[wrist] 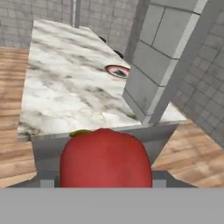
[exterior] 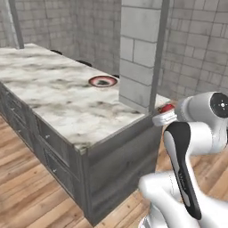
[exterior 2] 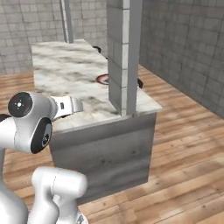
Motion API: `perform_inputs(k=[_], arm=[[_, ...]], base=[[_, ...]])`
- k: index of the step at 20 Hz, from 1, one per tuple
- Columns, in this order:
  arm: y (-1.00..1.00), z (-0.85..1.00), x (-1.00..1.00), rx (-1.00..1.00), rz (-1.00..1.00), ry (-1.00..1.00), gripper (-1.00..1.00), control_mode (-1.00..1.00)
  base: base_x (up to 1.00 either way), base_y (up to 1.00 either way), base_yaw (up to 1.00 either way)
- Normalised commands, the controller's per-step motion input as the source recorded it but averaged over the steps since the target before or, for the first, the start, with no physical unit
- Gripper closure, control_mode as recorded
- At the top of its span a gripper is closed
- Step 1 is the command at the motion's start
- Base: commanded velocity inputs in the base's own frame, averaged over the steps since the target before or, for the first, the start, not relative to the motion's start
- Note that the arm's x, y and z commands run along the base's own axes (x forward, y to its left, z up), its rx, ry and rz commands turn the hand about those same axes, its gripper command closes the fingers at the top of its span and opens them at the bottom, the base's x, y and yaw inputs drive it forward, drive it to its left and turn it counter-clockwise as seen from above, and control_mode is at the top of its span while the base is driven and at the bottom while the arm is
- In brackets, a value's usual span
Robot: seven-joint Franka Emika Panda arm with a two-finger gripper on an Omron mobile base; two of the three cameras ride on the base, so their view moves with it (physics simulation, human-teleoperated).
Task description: Take the cheese, steak, and bell pepper from the fridge and place them on the plate on the dining counter to create an appetizer plate.
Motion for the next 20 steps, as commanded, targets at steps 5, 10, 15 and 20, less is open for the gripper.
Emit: perform_inputs(k=[5, 10, 15, 20], arm=[[0.0, 0.0, 0.0, 0.0, 0.0, 0.0, 1.0, 1.0], [0.0, 0.0, 0.0, 0.0, 0.0, 0.0, 1.0, 1.0], [0.0, 0.0, 0.0, 0.0, 0.0, 0.0, 1.0, 1.0], [0.0, 0.0, 0.0, 0.0, 0.0, 0.0, 1.0, 1.0]], base=[[0.48, -1.0, -0.44], [0.67, -0.88, -0.46], [0.9, -0.65, -0.53], [1.0, -0.47, -0.41]])
